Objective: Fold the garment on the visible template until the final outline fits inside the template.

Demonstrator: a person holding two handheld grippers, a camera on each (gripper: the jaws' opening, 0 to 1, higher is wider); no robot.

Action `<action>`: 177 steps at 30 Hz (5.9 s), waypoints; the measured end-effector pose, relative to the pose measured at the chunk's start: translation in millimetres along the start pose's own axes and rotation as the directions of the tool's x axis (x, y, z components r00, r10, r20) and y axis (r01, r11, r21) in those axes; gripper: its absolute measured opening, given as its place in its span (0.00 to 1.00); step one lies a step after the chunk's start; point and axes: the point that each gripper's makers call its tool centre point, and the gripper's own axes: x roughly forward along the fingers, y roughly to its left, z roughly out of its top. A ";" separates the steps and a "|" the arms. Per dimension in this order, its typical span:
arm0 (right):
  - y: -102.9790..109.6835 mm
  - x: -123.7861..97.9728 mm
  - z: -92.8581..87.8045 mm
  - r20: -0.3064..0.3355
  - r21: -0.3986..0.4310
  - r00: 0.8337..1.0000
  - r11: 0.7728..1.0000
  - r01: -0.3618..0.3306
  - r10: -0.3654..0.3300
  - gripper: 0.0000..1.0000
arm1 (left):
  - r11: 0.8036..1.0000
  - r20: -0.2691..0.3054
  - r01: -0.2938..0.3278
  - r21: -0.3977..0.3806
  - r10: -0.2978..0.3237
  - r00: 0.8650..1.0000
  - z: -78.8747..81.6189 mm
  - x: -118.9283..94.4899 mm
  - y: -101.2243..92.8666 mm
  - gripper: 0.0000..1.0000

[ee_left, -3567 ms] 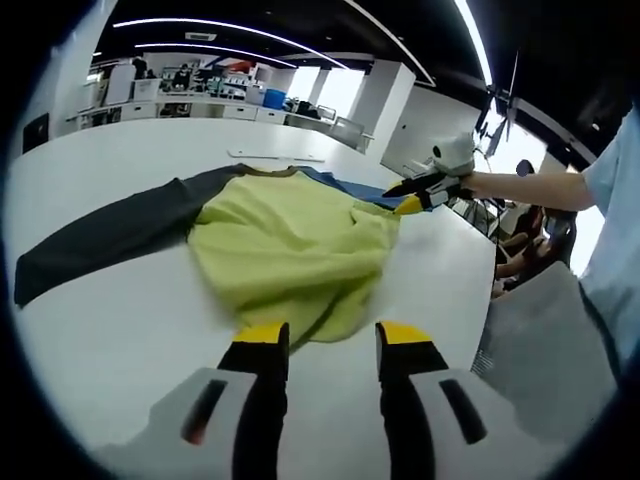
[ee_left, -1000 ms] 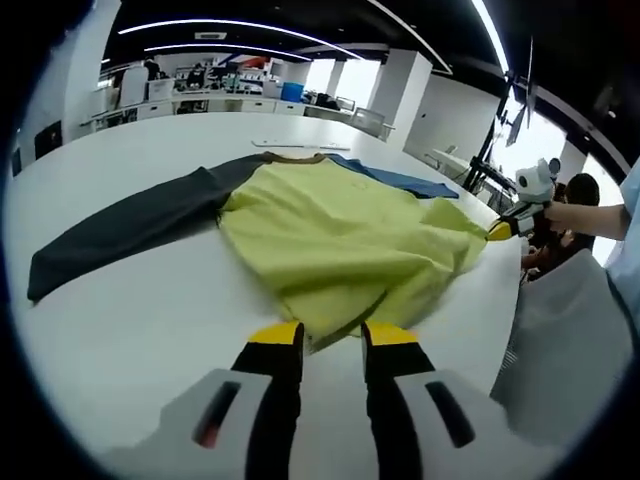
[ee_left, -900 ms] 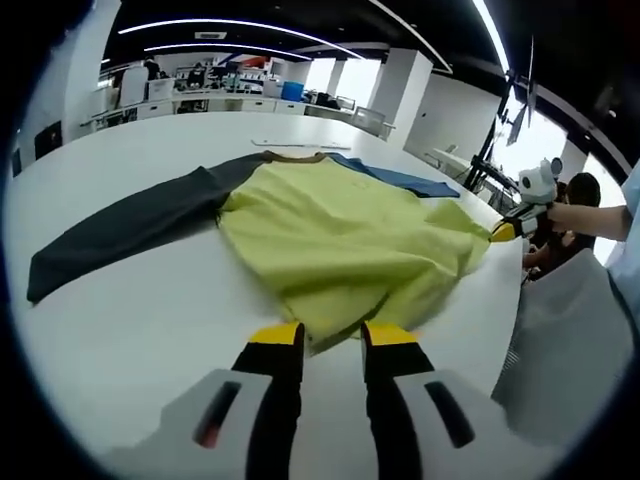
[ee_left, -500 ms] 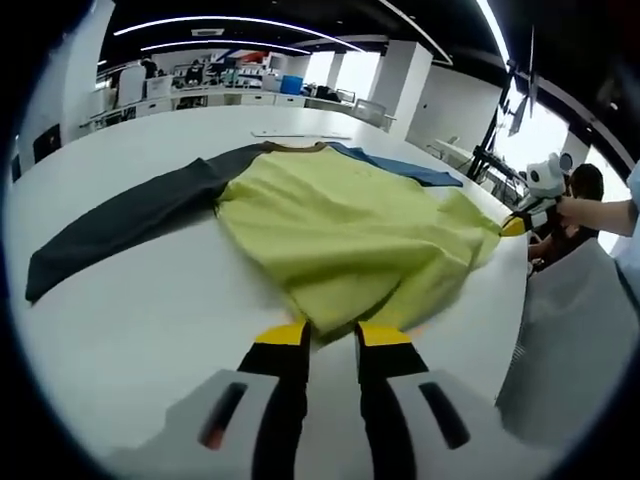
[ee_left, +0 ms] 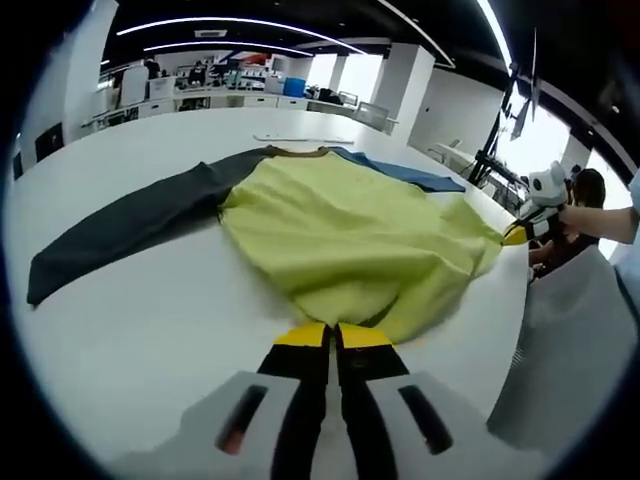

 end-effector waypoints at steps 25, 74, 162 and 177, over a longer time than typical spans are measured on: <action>0.8 3.0 -1.1 0.012 0.020 1.000 1.000 0.015 -0.015 0.00 | 0.987 -0.014 0.112 0.113 -0.111 0.994 61.2 64.1 -25.9 0.00; 0.7 4.4 -9.1 0.013 0.065 1.000 0.998 0.012 -0.012 0.00 | 0.959 -0.125 0.107 0.261 -0.076 0.989 24.2 33.7 -4.1 0.12; 13.9 -19.1 -36.4 -0.012 0.169 1.000 0.986 -0.008 0.010 0.00 | 0.908 -0.242 0.058 -0.415 -0.172 0.955 -60.4 -52.7 -7.8 0.16; 3.0 -12.4 -39.6 -0.008 0.226 1.000 0.974 0.019 -0.018 0.00 | 0.877 -0.272 0.041 -0.479 -0.193 0.943 -77.9 -55.5 -20.9 0.01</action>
